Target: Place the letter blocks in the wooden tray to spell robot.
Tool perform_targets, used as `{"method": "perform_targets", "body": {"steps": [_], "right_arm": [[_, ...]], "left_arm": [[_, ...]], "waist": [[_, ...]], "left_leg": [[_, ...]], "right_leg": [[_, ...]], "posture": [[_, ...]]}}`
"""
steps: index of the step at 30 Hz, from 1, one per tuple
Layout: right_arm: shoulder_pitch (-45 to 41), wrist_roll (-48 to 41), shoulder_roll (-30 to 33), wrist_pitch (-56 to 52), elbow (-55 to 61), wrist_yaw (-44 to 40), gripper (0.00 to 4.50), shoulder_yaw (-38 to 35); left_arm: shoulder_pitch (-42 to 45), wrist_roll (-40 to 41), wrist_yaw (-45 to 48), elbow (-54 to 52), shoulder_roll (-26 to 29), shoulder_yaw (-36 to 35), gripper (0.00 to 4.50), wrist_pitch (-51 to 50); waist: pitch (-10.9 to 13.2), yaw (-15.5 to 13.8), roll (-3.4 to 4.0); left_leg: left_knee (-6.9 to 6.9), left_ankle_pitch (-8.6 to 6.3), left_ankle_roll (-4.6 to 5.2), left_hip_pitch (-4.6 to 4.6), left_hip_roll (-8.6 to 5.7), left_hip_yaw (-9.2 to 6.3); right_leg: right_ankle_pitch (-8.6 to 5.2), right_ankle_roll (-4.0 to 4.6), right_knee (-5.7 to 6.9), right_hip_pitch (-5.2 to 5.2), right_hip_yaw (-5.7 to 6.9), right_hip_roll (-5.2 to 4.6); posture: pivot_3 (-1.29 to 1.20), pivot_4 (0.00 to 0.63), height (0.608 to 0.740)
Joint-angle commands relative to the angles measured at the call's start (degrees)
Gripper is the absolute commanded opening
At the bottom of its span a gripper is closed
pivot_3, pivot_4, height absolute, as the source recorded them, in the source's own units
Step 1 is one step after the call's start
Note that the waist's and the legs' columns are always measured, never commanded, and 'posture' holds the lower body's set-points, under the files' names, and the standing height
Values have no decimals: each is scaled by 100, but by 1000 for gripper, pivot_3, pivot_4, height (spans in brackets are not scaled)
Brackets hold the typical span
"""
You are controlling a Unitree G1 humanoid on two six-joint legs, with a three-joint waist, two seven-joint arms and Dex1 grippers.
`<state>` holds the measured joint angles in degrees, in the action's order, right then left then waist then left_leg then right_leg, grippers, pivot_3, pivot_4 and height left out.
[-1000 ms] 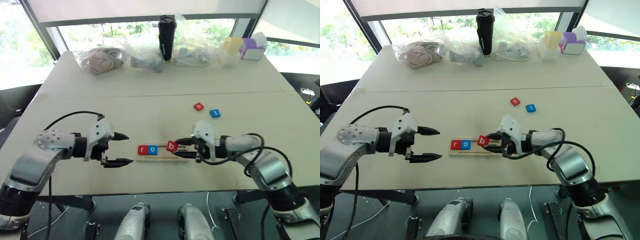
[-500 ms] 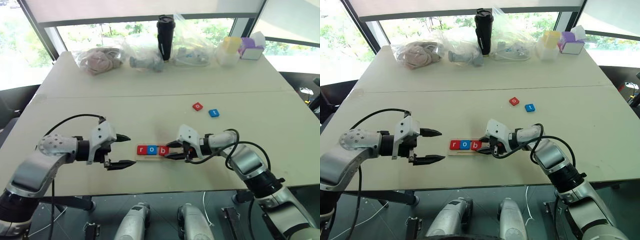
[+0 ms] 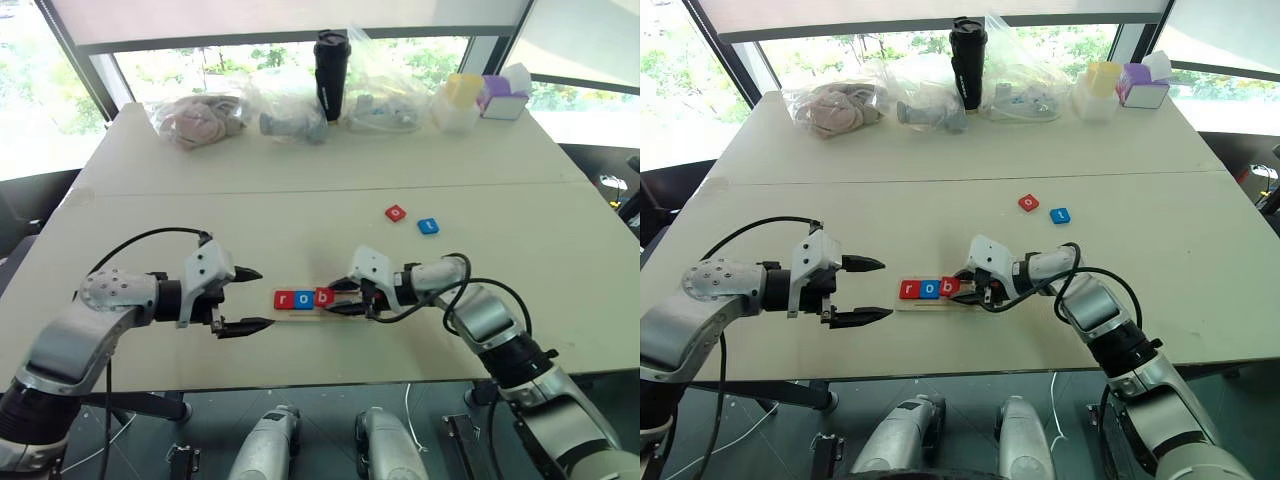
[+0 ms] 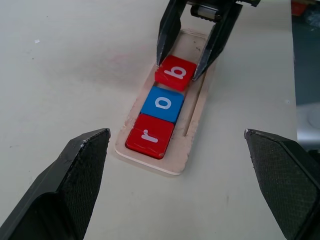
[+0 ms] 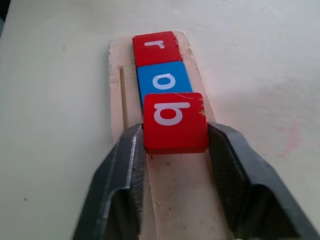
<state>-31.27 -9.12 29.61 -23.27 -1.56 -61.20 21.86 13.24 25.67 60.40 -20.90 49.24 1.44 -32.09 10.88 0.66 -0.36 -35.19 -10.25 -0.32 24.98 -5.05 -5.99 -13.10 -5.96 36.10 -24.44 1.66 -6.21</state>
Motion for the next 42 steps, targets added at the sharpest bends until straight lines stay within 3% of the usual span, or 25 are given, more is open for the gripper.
{"method": "perform_targets", "body": {"steps": [1, 2, 7, 12, 15, 24, 27, 31, 36, 42], "right_arm": [[-88, -23, -70, 84, 34, -24, 4064, -112], [-88, -22, -77, 85, 36, -20, 4374, -112], [-129, -45, -25, 125, 48, 183, 4374, -414], [-474, -1011, -227, -550, 148, 1082, 4374, -2048], [-706, -905, -469, -657, -185, 2080, 4374, -2612], [-1472, 220, -671, -74, -2509, 3423, 4374, -2348], [-1551, 45, -653, -112, -2548, 2870, 4374, -2229], [-546, -598, -276, -465, -496, 1331, 4374, -1708], [493, -380, 195, -524, 931, 1087, 4374, -1211], [833, -249, 436, -375, 1246, 904, 4374, -955]], "left_arm": [[47, 35, -33, -159, -2, -79, 4500, 42], [48, 34, -35, -155, 1, -78, 4500, 47], [64, 24, -35, -117, 18, -80, 4500, 64], [71, 25, -36, -63, 30, -113, 4500, 66], [122, 16, -51, 3, -11, -96, 4500, 80], [313, -69, -29, 186, -169, 54, 4500, 157], [297, -90, -32, 160, -173, 40, 4500, 168], [171, -68, -71, 83, -121, -93, 4500, 140], [10, -46, -114, -36, -90, -213, 4500, 111], [18, -68, -108, -1, -89, -208, 4500, 115]], "waist": [[0, 1, 0], [0, 2, 0], [0, 1, 0], [1, -8, 1], [0, -2, 1], [1, 31, 4], [1, 41, 5], [1, 17, 5], [1, 4, 4], [1, 17, 4]], "left_leg": [[0, 0, 0, 0, 0, 0], [0, 0, 0, 0, 0, 0], [0, 0, 0, 0, 0, 0], [-3, 0, 0, 0, -1, 0], [1, 0, -1, -2, 3, -1], [4, 5, -3, -5, 3, 8], [4, 6, -4, -6, 3, 10], [10, 4, -3, -6, 8, 4], [8, 1, -1, -5, 5, 1], [-2, -5, -12, -16, 11, 3]], "right_leg": [[0, 0, 0, 0, 0, 0], [0, 0, 0, 0, 0, 0], [0, 0, 1, 0, 0, 1], [1, 0, 1, 0, -4, 1], [1, 0, 2, 0, -4, 6], [3, 2, 4, -1, -15, 10], [6, -1, 5, -2, -18, 12], [13, -16, 4, -1, -17, 19], [10, -16, 2, 1, -17, 14], [1, 8, 2, 6, -19, 13]], "posture": [[0, 150, 740], [0, 150, 740], [0, 150, 740], [0, 150, 740], [0, 150, 740], [0, 150, 740], [0, 150, 740], [0, 150, 740], [0, 150, 740], [0, 150, 740]]}}
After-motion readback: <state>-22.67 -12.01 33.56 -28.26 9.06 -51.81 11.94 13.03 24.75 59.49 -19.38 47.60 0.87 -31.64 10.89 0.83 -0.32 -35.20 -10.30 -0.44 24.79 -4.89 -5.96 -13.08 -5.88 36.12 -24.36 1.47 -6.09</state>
